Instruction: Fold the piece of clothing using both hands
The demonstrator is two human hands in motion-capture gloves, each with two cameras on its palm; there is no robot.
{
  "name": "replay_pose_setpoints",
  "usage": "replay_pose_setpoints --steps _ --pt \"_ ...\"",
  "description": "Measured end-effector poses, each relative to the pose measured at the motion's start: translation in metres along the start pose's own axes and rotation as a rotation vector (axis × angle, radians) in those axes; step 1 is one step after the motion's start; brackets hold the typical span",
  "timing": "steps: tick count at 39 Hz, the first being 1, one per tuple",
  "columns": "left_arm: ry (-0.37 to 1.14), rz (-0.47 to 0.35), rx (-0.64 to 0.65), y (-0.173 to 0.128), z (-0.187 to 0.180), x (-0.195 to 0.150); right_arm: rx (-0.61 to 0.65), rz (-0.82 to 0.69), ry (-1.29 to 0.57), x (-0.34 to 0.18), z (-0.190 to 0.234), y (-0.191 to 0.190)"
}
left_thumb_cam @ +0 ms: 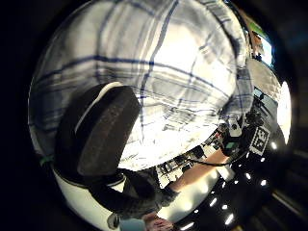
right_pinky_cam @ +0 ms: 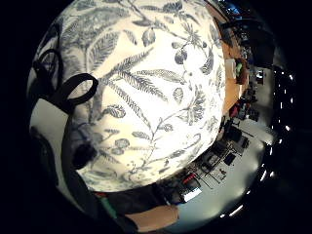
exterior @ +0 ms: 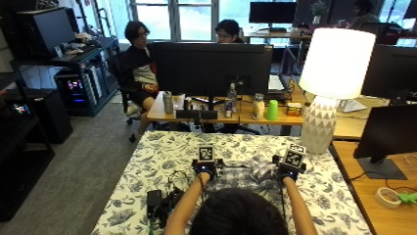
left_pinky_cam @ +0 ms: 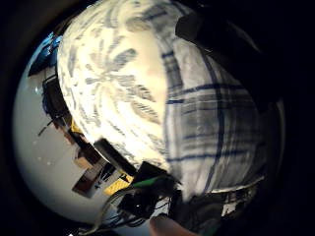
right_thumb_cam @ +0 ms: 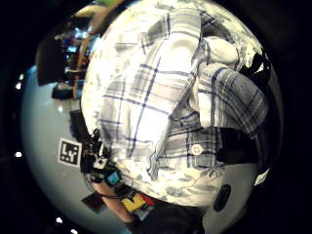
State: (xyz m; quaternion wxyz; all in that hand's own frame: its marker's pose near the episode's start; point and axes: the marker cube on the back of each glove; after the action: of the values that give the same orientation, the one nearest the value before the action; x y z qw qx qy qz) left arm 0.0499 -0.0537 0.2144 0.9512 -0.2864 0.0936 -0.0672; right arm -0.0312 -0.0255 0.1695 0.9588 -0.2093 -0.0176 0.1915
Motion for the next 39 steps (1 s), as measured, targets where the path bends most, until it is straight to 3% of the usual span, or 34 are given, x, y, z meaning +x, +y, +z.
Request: replay_pose_setpoints --steps 7,10,14,17,20,25,27,34,36,39 --pt "0.041 -0.01 0.191 0.018 -0.062 -0.026 0.114 -0.083 -0.053 -0.022 -0.057 0.003" --pt "0.053 -0.01 0.273 0.03 -0.085 -0.04 0.188 -0.105 -0.063 -0.044 -0.072 -0.023" --pt "0.066 -0.011 0.278 0.051 -0.097 -0.053 0.257 -0.157 -0.073 -0.082 -0.079 -0.068" --pt "0.071 0.022 0.294 0.068 -0.102 -0.063 0.277 -0.227 -0.096 -0.129 -0.081 -0.077" --pt "0.071 0.023 0.36 0.069 -0.109 -0.076 0.296 -0.301 -0.111 -0.175 -0.083 -0.051" --pt "0.1 -0.017 0.428 0.054 -0.117 -0.103 0.352 -0.394 -0.125 -0.242 -0.082 0.059" --pt "0.118 -0.028 0.451 0.056 -0.12 -0.114 0.285 -0.425 -0.121 -0.269 -0.059 0.075" --pt "0.167 -0.079 0.384 0.04 -0.112 -0.157 -0.161 -0.531 -0.165 -0.337 0.034 0.108" --pt "0.172 -0.093 0.384 0.039 -0.111 -0.165 -0.179 -0.536 -0.235 -0.344 0.042 0.105" --pt "0.181 -0.11 0.377 0.035 -0.108 -0.174 -0.091 -0.54 -0.335 -0.346 0.036 0.097"
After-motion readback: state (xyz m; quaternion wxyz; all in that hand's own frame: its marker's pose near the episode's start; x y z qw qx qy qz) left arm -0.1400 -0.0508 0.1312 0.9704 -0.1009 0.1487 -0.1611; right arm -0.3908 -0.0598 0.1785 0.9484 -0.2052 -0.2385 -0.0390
